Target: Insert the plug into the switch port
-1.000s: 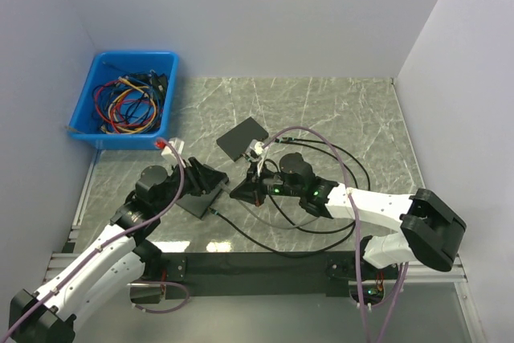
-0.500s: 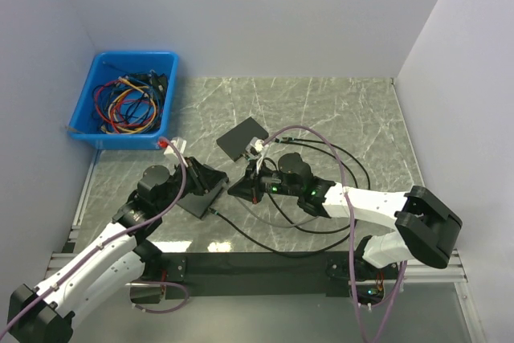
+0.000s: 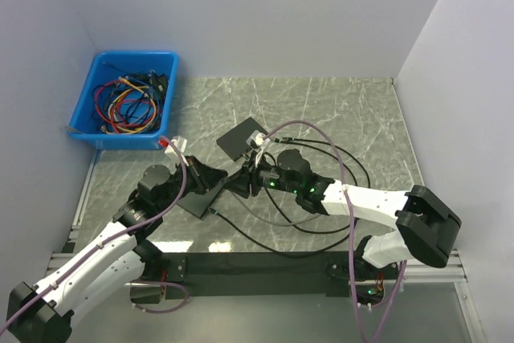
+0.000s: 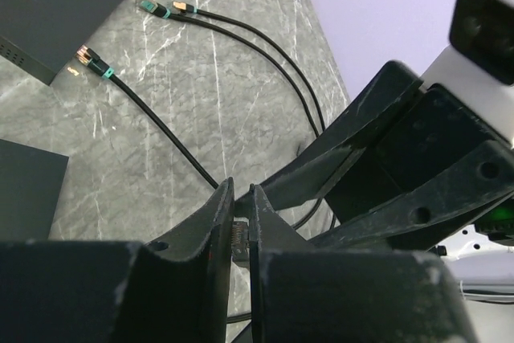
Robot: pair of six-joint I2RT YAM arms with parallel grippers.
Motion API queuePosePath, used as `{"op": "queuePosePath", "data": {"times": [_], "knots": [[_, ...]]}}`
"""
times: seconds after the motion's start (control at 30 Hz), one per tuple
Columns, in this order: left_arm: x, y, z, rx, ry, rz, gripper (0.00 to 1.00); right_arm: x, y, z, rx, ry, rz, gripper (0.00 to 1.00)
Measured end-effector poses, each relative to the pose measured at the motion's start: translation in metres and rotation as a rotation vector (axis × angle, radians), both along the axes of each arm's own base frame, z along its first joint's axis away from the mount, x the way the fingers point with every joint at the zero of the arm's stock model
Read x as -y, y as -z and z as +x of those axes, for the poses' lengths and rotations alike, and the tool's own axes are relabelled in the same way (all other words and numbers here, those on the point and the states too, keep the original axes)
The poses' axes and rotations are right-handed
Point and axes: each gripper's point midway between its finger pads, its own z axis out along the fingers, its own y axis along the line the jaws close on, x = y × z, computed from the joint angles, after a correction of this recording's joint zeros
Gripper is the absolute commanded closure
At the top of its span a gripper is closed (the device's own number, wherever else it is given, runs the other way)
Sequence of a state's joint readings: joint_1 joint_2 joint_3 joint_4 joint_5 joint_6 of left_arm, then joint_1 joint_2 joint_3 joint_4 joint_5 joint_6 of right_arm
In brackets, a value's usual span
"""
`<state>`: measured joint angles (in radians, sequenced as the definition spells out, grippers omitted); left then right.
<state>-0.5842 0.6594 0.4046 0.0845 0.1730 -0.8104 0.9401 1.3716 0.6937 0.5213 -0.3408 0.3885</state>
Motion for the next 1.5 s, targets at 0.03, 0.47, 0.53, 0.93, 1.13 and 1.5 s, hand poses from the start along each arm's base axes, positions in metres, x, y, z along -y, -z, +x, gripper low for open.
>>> {"op": "queuePosePath", "data": {"times": [0.03, 0.47, 0.53, 0.93, 1.13, 1.5], "knots": [[0.0, 0.0, 0.0, 0.001, -0.002, 0.0, 1.0, -0.001, -0.002, 0.001, 0.006, 0.004, 0.002, 0.54], [-0.002, -0.001, 0.003, -0.003, -0.025, 0.01, 0.99, -0.013, -0.011, -0.002, 0.086, 0.035, -0.085, 0.68], [-0.003, 0.001, 0.003, -0.009, -0.029, 0.014, 1.0, -0.013, -0.009, -0.002, 0.095, 0.043, -0.101, 0.68], [-0.005, 0.004, 0.003, -0.022, -0.041, 0.027, 0.99, -0.016, -0.005, -0.005, 0.143, 0.068, -0.17, 0.61], [-0.006, 0.006, 0.003, -0.026, -0.048, 0.032, 1.0, -0.015, 0.0, -0.007, 0.156, 0.074, -0.2, 0.61], [-0.007, 0.005, 0.004, -0.025, -0.055, 0.032, 1.0, -0.014, 0.006, -0.005, 0.159, 0.096, -0.222, 0.71]]}}
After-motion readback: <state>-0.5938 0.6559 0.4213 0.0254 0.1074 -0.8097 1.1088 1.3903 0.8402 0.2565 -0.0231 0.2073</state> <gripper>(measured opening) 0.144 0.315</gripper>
